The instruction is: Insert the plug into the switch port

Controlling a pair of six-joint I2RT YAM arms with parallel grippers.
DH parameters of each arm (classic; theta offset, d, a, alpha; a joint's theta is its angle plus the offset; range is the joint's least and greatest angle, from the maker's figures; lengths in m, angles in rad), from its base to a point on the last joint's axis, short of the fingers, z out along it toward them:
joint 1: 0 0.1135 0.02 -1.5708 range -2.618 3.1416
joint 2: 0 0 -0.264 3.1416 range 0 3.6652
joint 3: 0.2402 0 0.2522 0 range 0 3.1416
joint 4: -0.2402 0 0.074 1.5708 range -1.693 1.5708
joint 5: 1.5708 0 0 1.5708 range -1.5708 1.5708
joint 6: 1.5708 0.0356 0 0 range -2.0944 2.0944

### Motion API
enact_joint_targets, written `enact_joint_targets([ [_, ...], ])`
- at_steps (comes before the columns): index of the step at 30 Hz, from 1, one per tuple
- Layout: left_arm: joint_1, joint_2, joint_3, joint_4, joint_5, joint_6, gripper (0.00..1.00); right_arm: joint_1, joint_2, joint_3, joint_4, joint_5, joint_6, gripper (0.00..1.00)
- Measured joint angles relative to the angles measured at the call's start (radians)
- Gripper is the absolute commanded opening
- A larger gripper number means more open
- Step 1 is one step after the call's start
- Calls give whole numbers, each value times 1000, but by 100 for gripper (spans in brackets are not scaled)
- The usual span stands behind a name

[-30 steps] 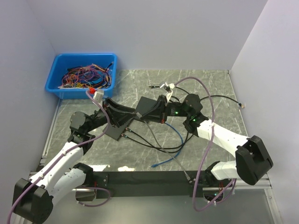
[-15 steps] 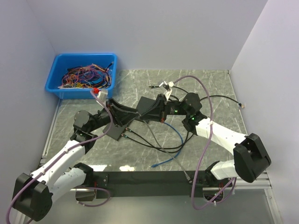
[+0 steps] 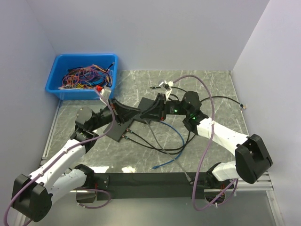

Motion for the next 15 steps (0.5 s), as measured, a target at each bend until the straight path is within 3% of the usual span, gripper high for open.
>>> enact_joint_targets([
  [1,0,0,17,-37,-16,13,1,0,-2,13,-36,12,-18,42],
  [6,0,0,95,-199,-93,54,0,7,-48,62,-218,79,-135,50],
  [7,0,-2,104,-224,-107,58,0,7,-58,71,-246,93,-156,57],
  [15,0,18,214,-491,-247,56,1,31,-151,106,-453,272,-321,58],
])
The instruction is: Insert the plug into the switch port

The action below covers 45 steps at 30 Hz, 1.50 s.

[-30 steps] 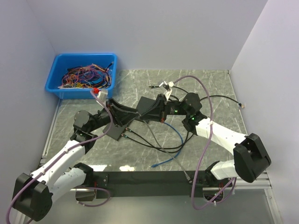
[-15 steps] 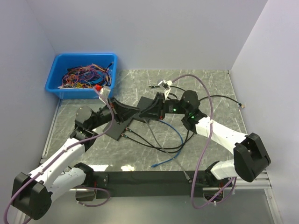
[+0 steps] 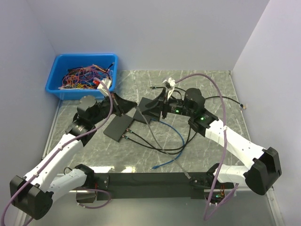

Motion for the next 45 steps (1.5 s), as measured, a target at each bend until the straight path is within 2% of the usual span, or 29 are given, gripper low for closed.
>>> enact_joint_targets([
  [9,0,71,32,-106,-71,-43,1,189,83,152,-222,346,-193,51],
  [15,2,83,32,-111,-87,-56,1,227,160,182,-276,512,-245,43],
  [20,0,84,32,-111,-87,-59,0,236,185,183,-296,589,-261,39],
  [31,0,85,32,-108,-90,-66,1,249,187,183,-299,617,-272,12],
  [35,0,84,32,-108,-91,-66,0,251,187,183,-298,617,-271,14],
  [36,0,84,32,-108,-91,-66,0,251,187,183,-298,617,-271,22],
  [39,0,84,32,-108,-91,-66,0,251,187,183,-298,617,-267,35],
  [45,0,84,31,-108,-91,-66,1,251,185,183,-289,618,-260,34],
])
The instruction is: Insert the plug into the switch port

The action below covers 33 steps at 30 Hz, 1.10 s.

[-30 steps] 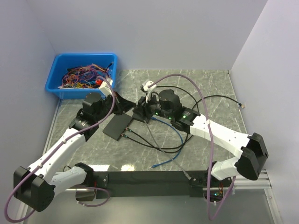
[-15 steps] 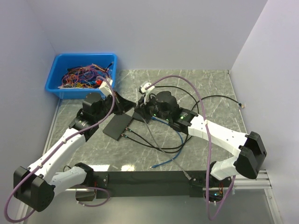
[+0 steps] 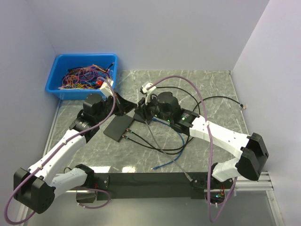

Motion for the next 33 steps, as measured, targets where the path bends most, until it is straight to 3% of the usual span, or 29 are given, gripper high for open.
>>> enact_joint_targets([
  [8,0,1,0,3,0,0,1,0,-2,0,2,-1,6,21],
  [15,0,1,-1,4,-1,0,1,0,-2,0,2,-1,8,2],
  [17,0,1,-5,10,-2,0,7,0,-2,0,2,-1,8,0],
  [18,0,1,-9,16,-2,0,18,0,-2,0,1,0,10,0],
  [21,0,5,-13,21,-8,5,39,-9,-2,0,-2,0,24,0],
  [25,0,36,-13,21,-31,26,58,-67,-2,-7,-7,21,56,0],
  [28,0,70,-13,26,-62,43,65,-137,-1,-32,-20,87,97,0],
  [33,17,195,-8,83,-104,83,65,-243,53,-49,-86,224,172,0],
])
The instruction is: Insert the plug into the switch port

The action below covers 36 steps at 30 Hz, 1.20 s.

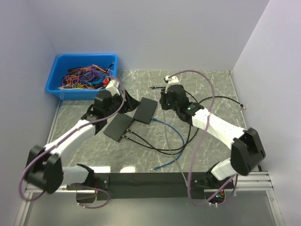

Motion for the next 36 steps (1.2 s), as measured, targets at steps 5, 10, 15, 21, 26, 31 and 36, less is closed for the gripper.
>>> enact_joint_targets([
  [5,44,248,77,82,3,48,62,-65,172,2,-65,64,57,0],
  [10,95,490,188,163,50,91,60,-82,349,26,-114,43,95,0],
  [15,122,669,320,184,90,145,57,-82,423,56,-115,-11,111,0],
  [21,123,838,463,186,153,178,55,-70,468,116,-96,-74,121,0],
  [26,120,903,491,185,220,184,52,-37,489,145,-92,-101,121,0],
  [31,113,910,484,218,257,190,51,-11,498,160,-97,-134,117,0],
  [36,96,911,473,252,266,194,50,5,503,160,-108,-158,106,0],
])
